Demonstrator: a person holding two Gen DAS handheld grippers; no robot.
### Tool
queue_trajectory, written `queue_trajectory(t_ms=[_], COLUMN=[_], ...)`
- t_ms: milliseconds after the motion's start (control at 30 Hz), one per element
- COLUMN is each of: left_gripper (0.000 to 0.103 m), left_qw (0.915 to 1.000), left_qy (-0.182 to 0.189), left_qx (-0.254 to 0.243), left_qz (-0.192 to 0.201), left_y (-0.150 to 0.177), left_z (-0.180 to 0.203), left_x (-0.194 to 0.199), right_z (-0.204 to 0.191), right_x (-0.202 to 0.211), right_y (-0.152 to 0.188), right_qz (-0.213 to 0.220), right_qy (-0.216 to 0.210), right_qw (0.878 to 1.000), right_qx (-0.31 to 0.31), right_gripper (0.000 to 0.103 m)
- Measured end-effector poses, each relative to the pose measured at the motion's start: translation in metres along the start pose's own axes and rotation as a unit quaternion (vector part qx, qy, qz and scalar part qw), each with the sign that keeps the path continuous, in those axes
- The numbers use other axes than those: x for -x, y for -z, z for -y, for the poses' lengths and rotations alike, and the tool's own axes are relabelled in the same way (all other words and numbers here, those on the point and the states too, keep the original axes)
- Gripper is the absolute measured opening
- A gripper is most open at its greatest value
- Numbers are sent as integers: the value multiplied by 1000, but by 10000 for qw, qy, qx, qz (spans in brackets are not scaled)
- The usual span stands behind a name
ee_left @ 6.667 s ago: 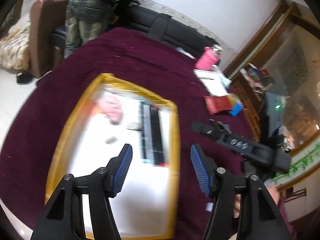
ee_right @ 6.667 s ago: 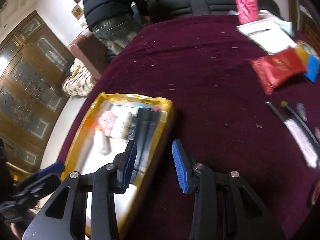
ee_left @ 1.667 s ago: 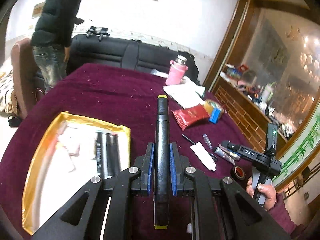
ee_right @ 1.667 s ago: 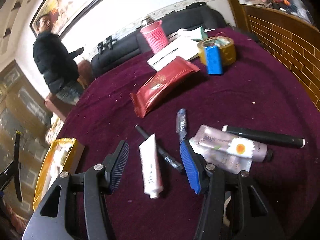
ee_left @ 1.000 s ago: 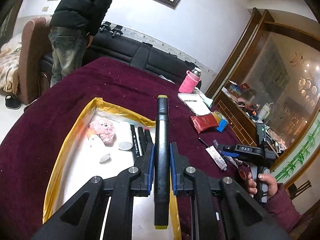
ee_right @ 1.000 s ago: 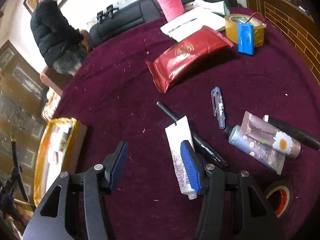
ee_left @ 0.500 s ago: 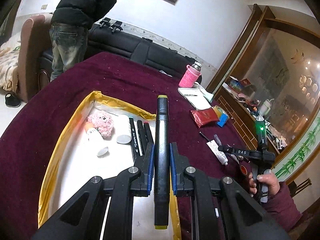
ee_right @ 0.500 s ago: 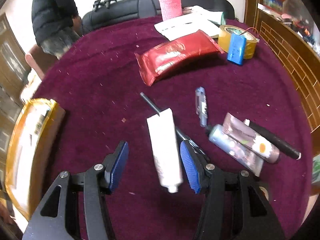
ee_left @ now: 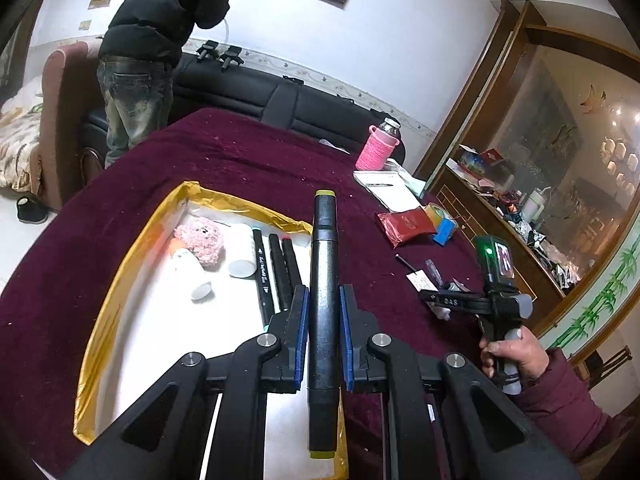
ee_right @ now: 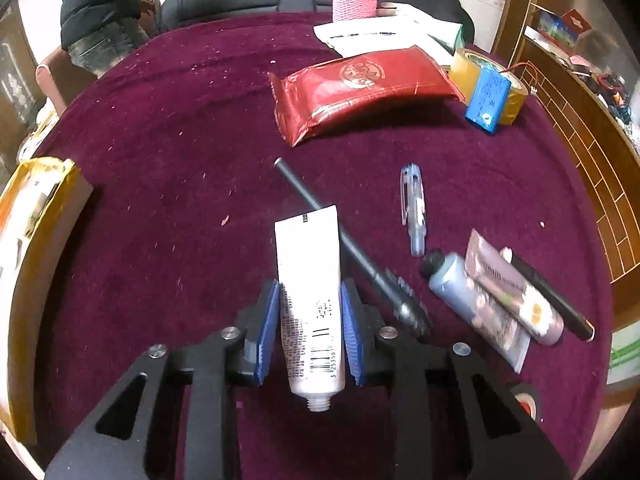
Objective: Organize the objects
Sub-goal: 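Carry the tube and marker into the box and open both grippers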
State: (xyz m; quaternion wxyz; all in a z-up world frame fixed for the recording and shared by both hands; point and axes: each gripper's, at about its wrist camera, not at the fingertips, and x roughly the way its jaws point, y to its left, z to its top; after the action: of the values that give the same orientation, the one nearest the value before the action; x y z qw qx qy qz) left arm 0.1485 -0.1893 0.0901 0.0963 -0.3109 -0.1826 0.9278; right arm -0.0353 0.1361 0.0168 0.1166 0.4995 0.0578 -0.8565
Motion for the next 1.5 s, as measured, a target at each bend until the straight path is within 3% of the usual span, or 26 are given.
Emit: queue_trajectory(t_ms=[100, 233, 367, 533, 700, 833, 1000, 1200, 1267, 1300, 1500], left_gripper=[12, 12, 12, 12, 12, 12, 12, 15, 32, 36, 37], left_qw=[10000, 9995, 9979, 9948, 9880, 9798, 9729, 9722, 9753, 9767, 9795], left_qy=[-53, -286, -630, -956, -1193, -1454, -1713, -1800, -1680, -1637, -1441], left_qx=[20, -26, -112, -138, -186, -94, 28, 17, 71, 105, 433], left_qz=[65, 150, 106, -334, -966, -1370, -1554, -1496, -1432, -1381, -1343], left_y=[1, 1, 1, 0, 2, 3, 3, -6, -9, -10, -13], left_z=[-4, -12, -25, -45, -58, -72, -92, -95, -95, -94, -98], left_x=[7, 17, 20, -3, -35, -52, -63, -72, -71, -69, -58], right_z=[8, 20, 16, -34, -106, -164, -210, -240, -243, -244, -243], right_x=[9, 25, 40, 59, 44, 27, 14, 10, 11, 12, 20], right_y=[9, 19, 19, 9, -4, -5, -5, -1, 3, 4, 2], right_qz=[48, 159, 148, -15, -591, -909, -1081, -952, -889, -862, -557], right_qy=[-350, -1147, -2168, -3145, -3830, -3896, -3833, -3269, -3100, -3048, -2693], right_qw=[9991, 9910, 9706, 9449, 9186, 9150, 9168, 9402, 9465, 9484, 9609], right_qx=[-218, -670, -1038, -906, -773, -520, -285, 75, 140, 155, 308], right_gripper=[27, 27, 27, 27, 28, 28, 28, 28, 28, 28, 30])
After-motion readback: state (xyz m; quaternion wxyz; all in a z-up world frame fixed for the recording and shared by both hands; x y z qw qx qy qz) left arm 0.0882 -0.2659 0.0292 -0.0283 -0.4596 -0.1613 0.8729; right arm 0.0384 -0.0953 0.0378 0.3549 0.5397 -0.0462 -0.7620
